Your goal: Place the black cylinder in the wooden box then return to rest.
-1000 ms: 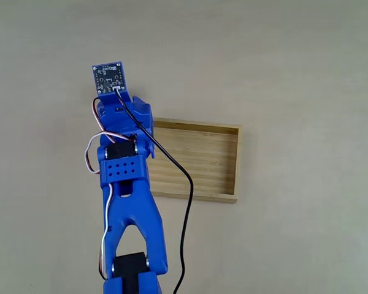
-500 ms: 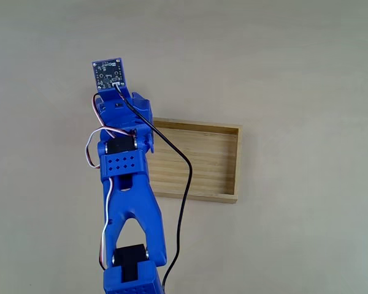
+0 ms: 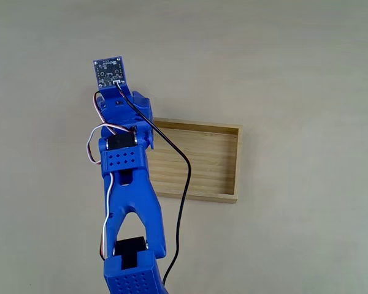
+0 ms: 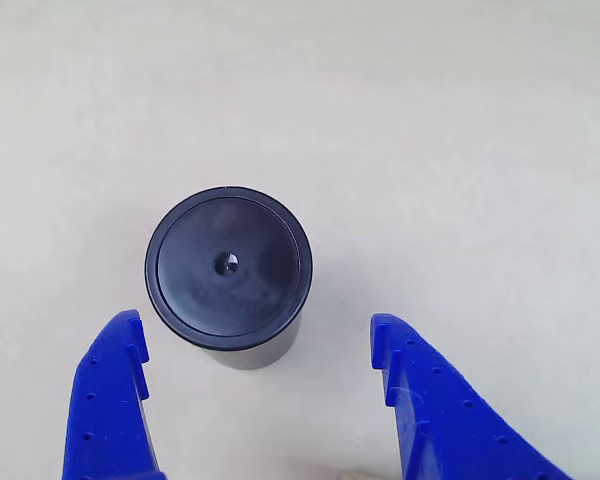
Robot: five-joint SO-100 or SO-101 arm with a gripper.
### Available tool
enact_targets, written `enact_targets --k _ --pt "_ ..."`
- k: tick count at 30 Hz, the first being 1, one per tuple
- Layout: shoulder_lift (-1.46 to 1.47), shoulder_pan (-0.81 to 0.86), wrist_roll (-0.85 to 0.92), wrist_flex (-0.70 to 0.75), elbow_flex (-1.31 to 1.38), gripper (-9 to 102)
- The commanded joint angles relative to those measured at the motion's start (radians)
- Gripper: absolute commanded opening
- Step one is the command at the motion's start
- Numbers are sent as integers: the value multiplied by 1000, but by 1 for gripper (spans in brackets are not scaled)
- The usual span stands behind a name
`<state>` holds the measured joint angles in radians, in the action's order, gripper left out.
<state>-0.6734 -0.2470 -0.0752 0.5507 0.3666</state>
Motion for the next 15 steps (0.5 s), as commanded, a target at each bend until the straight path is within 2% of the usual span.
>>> enact_targets --k 1,15 --pt "25 -18 -3 -37 147 33" --pt "-46 -41 -3 -37 221 33"
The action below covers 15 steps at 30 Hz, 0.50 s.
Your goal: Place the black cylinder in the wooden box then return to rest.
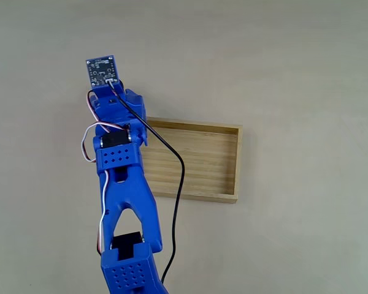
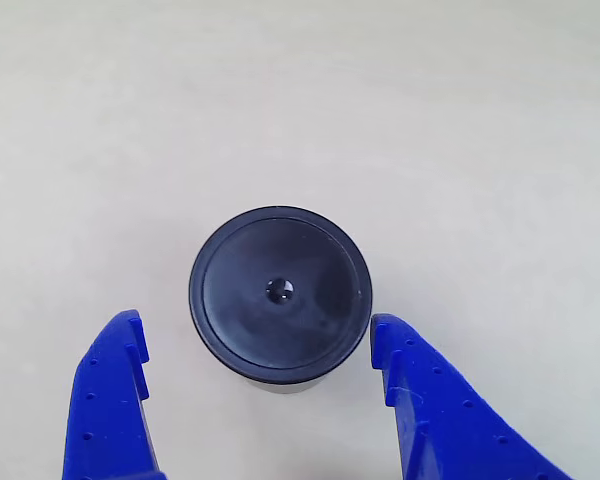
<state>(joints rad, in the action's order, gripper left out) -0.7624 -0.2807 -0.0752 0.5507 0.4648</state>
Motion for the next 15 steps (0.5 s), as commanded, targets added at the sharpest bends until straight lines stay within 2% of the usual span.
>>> enact_targets --k 1,15 --pt "37 -8 -5 -37 132 33" --pt "9 15 -25 -37 173 33"
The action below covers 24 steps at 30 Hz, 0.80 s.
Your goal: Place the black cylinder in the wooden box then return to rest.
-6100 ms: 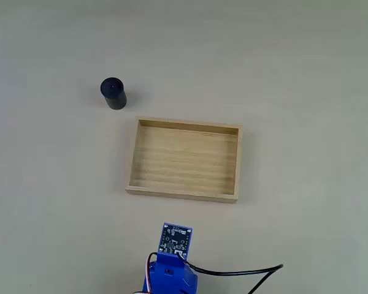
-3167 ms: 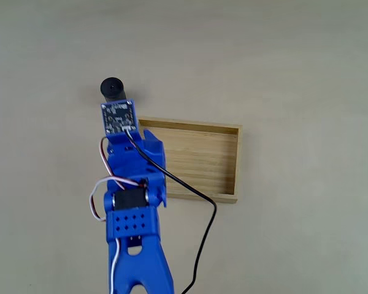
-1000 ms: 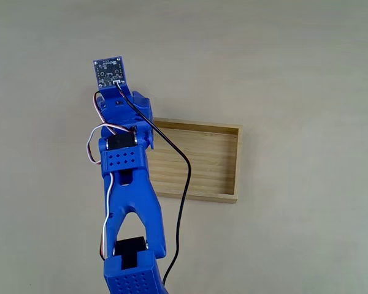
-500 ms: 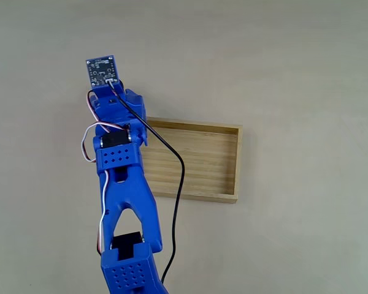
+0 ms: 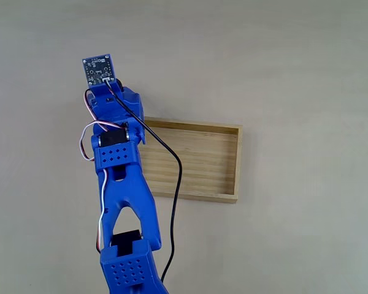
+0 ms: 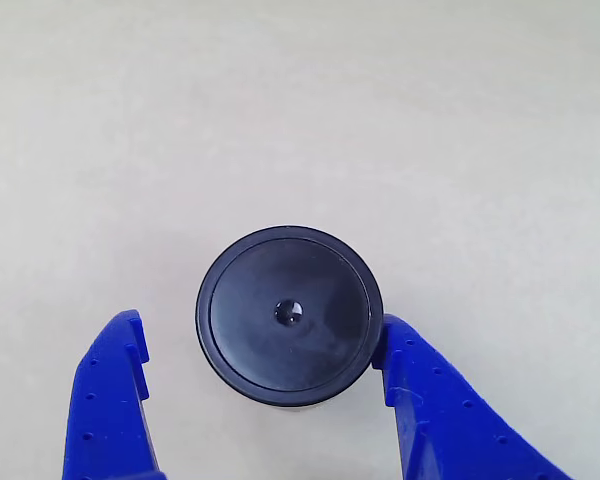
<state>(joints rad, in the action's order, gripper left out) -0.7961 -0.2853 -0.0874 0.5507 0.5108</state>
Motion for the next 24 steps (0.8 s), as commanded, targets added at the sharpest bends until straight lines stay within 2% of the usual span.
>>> enact_targets --k 1,24 --pt "40 21 -12 -37 132 33" --pt "-14 28 -15 -37 196 31"
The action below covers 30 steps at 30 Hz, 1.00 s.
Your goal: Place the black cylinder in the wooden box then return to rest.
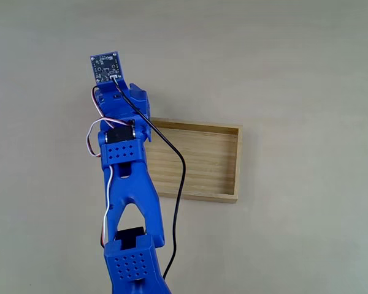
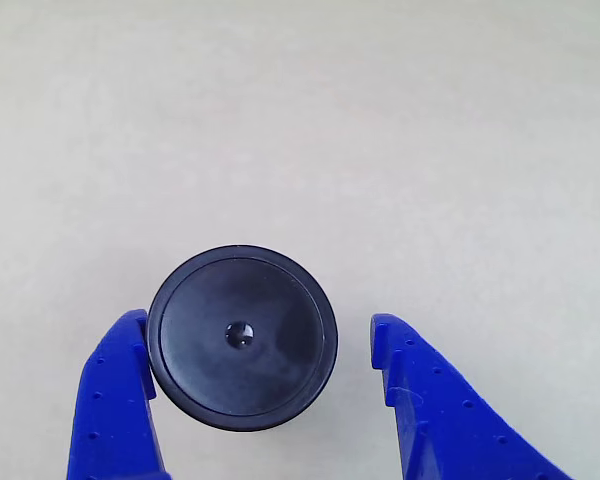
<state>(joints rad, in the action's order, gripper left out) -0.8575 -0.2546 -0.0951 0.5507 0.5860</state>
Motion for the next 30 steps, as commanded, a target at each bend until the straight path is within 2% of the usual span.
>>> enact_targets --k 1,13,30 --pt "46 -5 -8 -37 121 30" --pt "38 -6 -8 -37 138 20" --pt "18 -3 -5 -37 207 18"
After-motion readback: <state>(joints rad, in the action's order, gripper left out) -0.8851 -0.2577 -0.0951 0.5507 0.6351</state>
